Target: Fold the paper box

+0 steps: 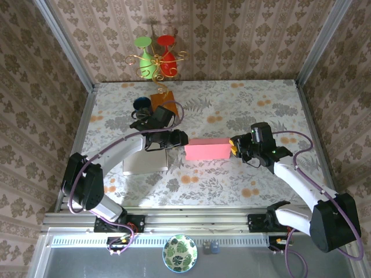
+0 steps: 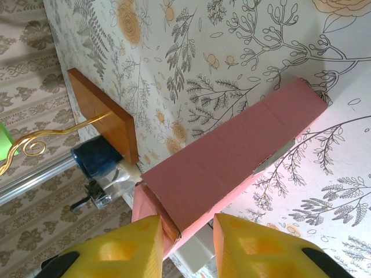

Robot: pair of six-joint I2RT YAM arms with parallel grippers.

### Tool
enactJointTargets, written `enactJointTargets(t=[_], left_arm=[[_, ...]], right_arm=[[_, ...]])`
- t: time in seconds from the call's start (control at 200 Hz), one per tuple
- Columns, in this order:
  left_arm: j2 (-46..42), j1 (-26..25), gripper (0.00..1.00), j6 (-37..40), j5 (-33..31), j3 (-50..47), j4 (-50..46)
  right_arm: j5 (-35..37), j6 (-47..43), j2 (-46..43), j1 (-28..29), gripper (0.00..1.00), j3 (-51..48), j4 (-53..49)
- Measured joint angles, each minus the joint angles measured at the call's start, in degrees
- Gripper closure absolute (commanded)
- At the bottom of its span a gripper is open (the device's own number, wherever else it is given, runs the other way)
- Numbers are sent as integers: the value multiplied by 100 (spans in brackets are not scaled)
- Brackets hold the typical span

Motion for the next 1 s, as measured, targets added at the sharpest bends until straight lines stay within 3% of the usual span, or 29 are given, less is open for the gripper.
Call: enactJointTargets(t=[0.235, 0.525, 0.735, 1.0], left_arm=[[-457, -229, 65, 2, -267, -577, 533], [-1335, -1097, 65, -26, -844, -2173, 2124], [-1158, -1515, 65, -365, -1036, -3250, 2798], [-1484, -1521, 49, -426, -1537, -2785, 2741]], right_arm=[[-101, -275, -111, -4, 71, 22, -240], [-352, -1379, -573, -37, 71, 66, -1414], [-710, -2013, -1333, -24, 61, -570, -2081], [-487, -3023, -1412, -50, 44, -313, -2780]])
